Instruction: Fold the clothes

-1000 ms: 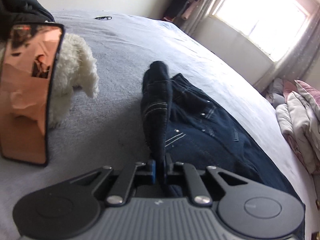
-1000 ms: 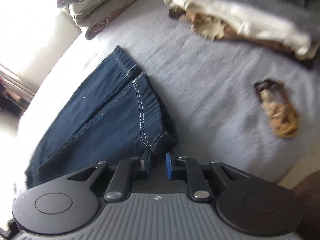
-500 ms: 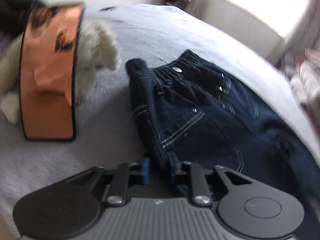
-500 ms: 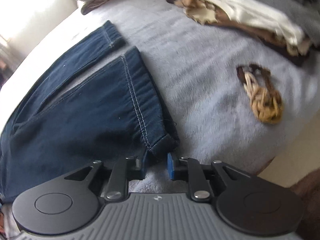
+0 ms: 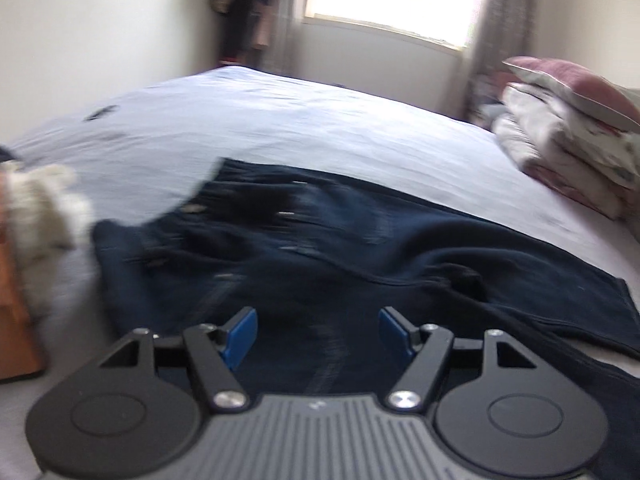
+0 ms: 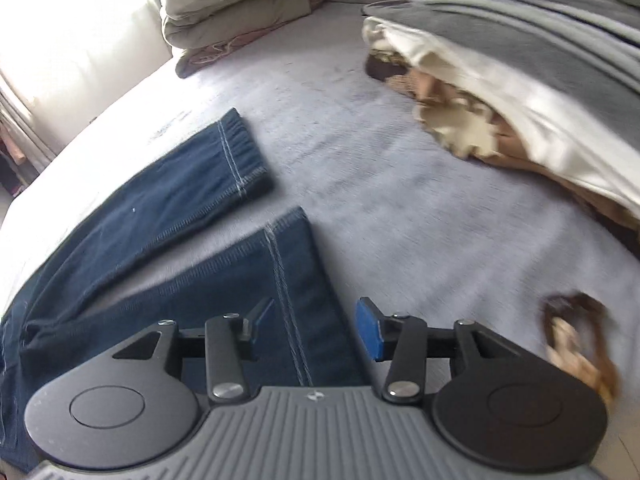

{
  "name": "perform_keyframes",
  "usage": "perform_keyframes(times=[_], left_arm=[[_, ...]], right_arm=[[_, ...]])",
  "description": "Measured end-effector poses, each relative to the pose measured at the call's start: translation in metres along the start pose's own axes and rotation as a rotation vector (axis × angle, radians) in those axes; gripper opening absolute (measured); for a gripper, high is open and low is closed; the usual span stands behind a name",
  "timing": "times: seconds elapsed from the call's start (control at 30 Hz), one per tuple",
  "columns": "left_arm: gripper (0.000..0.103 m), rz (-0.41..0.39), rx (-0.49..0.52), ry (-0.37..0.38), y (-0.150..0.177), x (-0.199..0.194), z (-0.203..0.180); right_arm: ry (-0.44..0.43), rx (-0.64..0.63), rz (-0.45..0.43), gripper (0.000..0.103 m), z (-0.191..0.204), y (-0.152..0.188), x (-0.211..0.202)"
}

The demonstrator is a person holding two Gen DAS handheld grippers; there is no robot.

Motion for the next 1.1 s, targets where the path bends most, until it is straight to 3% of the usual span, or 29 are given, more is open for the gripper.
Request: perform_keyframes(times=[0.2,0.43,0.63,0.7,0.73,0.77,0.97,1.1], left_arm=[[0.062,0.019,0.069,0.140,-0.006,0.036,-0.045],[0.060,-0.071,0.207,0.258,-0.009,0.062,-0.081],[0.063,-0.017,0.180,0.347,0.006,0.085,-0.080],[0.065,-0.011,0.165,0.368,0.005,0.087,-0.079],[0.066,-0.007,0.167,0.372,0.004,0.087,-0.079],[0.067,-0.007,0.175,0.374,0.004,0.087,-0.080],[0.071,-0.021,0.220,0.412,0.002,0.083,-0.082],[0.070,-0.028,0.192,0.454,-0.004,0.079,-0.076]], right_arm=[[-0.036,0.003,-0.025,0.048,0.023,-0.023,0.023],[-0.090,0.067,-0.071,0.048,0.038,-0.063,0.059],[-0.115,0.136,-0.022,0.048,0.045,-0.071,0.105],[-0.105,0.116,-0.028,0.041,0.052,-0.070,0.112],[-0.088,0.087,-0.042,0.027,0.056,-0.069,0.113],[-0.076,0.057,-0.056,0.020,0.059,-0.069,0.112],[-0.144,0.162,-0.109,0.014,0.052,-0.088,0.093],[-0.155,0.132,-0.154,0.013,0.057,-0.095,0.082]])
Point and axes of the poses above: each gripper's, at about its wrist camera, not at the fingertips, and x roughly the way its jaws point, z to its left, y to its underside, the point moved 6 cm from there along x, roughly the way its jaws point, and after that the axes turned 6 degrees about x, right-handed, at the moved point
